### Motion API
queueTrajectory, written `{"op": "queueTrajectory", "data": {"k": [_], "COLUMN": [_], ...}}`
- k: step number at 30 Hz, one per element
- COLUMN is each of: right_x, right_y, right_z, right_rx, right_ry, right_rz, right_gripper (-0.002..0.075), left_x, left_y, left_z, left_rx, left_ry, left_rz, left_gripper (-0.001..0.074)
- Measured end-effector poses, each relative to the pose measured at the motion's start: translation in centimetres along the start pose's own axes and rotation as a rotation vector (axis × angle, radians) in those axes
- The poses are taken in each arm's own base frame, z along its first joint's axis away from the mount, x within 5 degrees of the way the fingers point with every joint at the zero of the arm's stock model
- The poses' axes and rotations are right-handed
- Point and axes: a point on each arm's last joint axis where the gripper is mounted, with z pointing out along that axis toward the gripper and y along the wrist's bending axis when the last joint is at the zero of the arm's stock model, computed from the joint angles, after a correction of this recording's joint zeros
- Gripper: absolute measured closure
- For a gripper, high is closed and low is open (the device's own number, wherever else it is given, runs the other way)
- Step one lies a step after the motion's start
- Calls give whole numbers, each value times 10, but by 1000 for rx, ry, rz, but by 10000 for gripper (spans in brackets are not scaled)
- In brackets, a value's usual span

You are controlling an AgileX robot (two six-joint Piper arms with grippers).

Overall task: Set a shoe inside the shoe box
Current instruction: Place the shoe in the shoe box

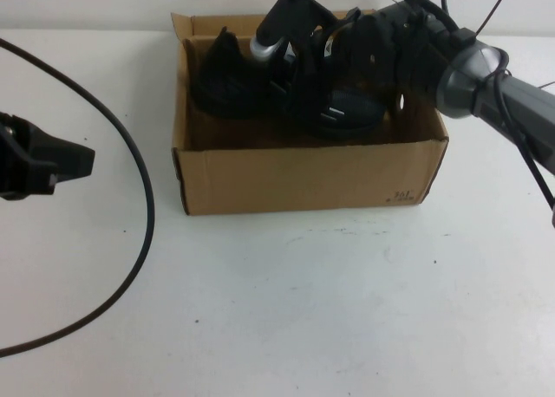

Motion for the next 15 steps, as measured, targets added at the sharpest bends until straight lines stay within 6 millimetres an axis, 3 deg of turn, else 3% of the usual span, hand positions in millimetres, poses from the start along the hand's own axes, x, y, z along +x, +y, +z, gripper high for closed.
{"op": "queueTrajectory", "data": {"k": [11, 15], "right_x": [4, 3], "right_y": [2, 2], "right_z": [7, 7], "right_rx": [-1, 7], "right_ry": [5, -6], "right_rz": [-4, -6], "right_gripper": [711, 655], "left_x": [0, 0], "left_y": [0, 0], "left_z": [0, 0], "left_rx": [1, 1], "left_ry": [1, 1], "left_rz": [0, 0], "left_gripper": [736, 736]}}
